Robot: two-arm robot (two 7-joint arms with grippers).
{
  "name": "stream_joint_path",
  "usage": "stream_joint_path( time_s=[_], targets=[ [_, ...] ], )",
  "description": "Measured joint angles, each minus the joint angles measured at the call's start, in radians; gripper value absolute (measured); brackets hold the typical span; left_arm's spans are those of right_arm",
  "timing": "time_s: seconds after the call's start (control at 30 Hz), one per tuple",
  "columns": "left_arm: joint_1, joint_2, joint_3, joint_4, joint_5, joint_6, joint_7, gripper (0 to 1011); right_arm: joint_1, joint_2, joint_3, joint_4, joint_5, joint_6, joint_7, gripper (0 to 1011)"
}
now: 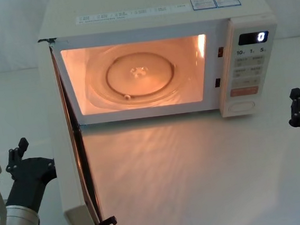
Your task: Press the button to open the microwave door with one hand; close the microwave door with the other hand.
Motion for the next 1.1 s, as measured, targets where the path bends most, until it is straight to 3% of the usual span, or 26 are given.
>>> stream_joint_path(
  time_s=[0.23,0.57,1.1],
  targets=[
    [0.000,0.000,0.000,0.000,0.000,0.000,0.000,1001,0.000,0.000,0.002,0.000,0.000,0.001,0.000,4],
    [0.000,0.000,0.000,0.000,0.000,0.000,0.000,1001,0.000,0.001,0.004,0.000,0.000,0.002,0.000,273],
    [0.000,0.000,0.000,0.000,0.000,0.000,0.000,1001,0.000,0.001,0.005,-0.002,0.000,0.003,0.000,810]
  ],
)
